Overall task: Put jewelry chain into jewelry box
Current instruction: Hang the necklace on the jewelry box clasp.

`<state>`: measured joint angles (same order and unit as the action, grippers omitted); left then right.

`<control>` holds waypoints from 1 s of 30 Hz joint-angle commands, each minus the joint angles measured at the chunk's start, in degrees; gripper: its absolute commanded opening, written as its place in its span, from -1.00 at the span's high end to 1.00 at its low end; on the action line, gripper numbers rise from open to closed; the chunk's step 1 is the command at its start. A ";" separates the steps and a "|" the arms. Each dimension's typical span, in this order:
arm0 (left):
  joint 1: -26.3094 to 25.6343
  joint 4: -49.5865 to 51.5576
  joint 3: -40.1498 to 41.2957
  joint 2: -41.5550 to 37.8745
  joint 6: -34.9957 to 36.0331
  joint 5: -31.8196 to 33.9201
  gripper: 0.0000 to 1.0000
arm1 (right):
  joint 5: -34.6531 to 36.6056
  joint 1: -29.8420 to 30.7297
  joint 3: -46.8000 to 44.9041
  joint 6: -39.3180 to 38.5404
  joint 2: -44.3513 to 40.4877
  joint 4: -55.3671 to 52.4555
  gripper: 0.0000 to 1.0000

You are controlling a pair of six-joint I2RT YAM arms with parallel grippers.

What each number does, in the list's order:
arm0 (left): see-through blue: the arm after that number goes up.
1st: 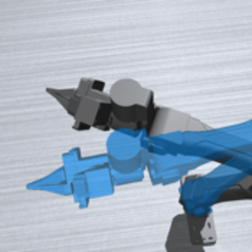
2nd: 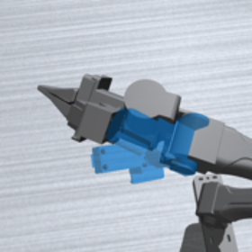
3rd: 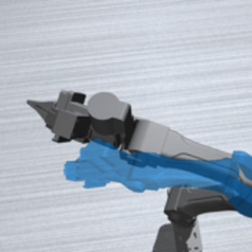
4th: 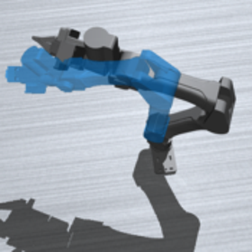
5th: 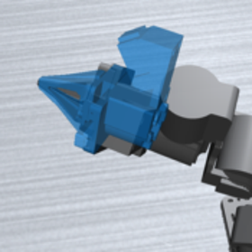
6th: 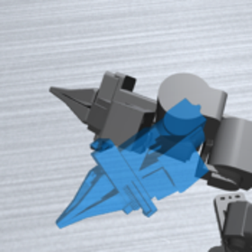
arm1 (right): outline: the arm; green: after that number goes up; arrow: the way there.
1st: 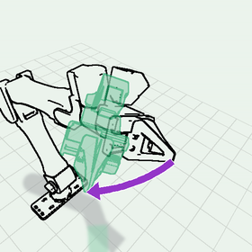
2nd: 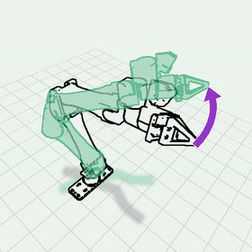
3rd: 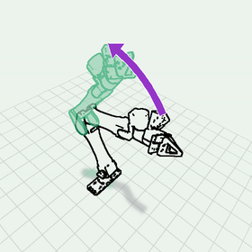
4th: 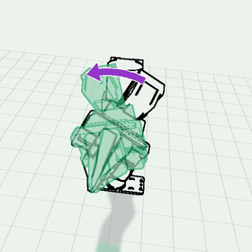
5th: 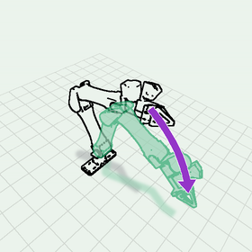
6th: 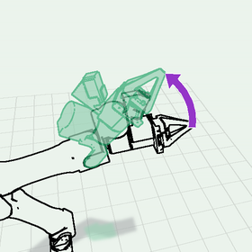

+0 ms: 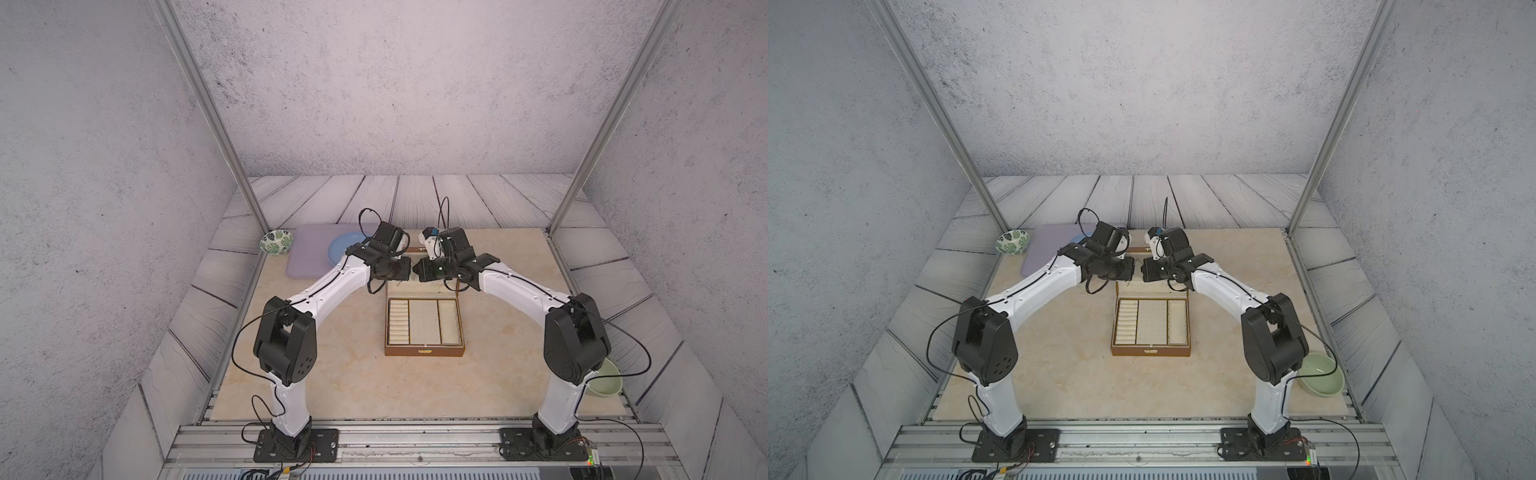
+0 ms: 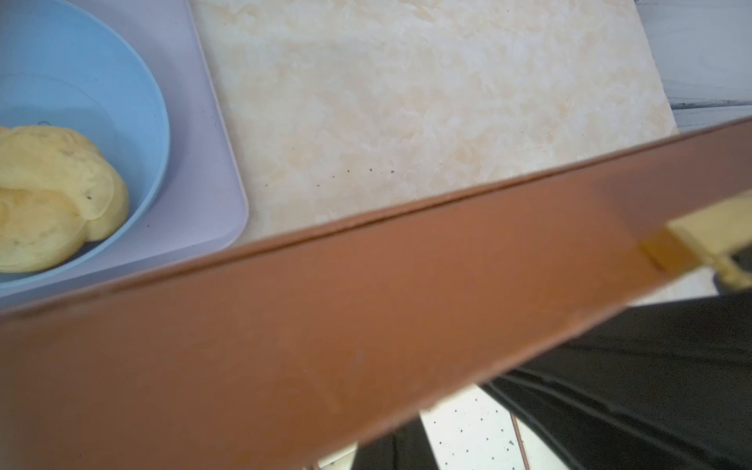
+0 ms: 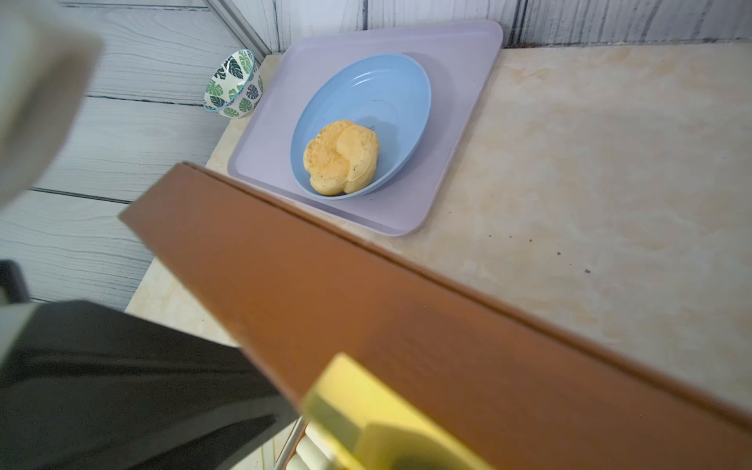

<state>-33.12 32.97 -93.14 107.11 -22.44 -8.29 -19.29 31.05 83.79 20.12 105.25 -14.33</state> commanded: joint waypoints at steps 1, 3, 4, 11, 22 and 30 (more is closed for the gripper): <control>0.32 0.14 -0.29 1.09 -0.25 -0.32 1.00 | -3.57 -0.11 -0.17 1.19 -1.45 0.47 1.00; 0.34 0.19 -0.20 1.11 -0.24 -0.25 1.00 | -5.00 -0.12 -0.01 1.76 -1.67 0.95 1.00; 0.34 0.21 -0.20 1.09 -0.24 -0.23 1.00 | -5.40 -0.11 -0.02 2.11 -1.74 1.27 1.00; 0.34 0.41 -0.02 0.91 -0.05 0.12 1.00 | -7.91 -0.22 0.40 3.69 -1.67 2.67 1.00; 0.43 0.49 0.51 0.92 0.09 0.03 1.00 | -10.13 -0.44 -0.50 5.99 -0.54 3.53 1.00; 0.43 0.18 0.61 1.32 0.03 -0.10 1.00 | -6.42 -0.63 -0.28 3.41 0.13 0.93 1.00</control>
<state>-33.12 32.97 -93.14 107.57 -22.52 -8.36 -27.62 30.61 83.79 24.99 105.23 -12.01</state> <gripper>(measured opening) 0.046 0.048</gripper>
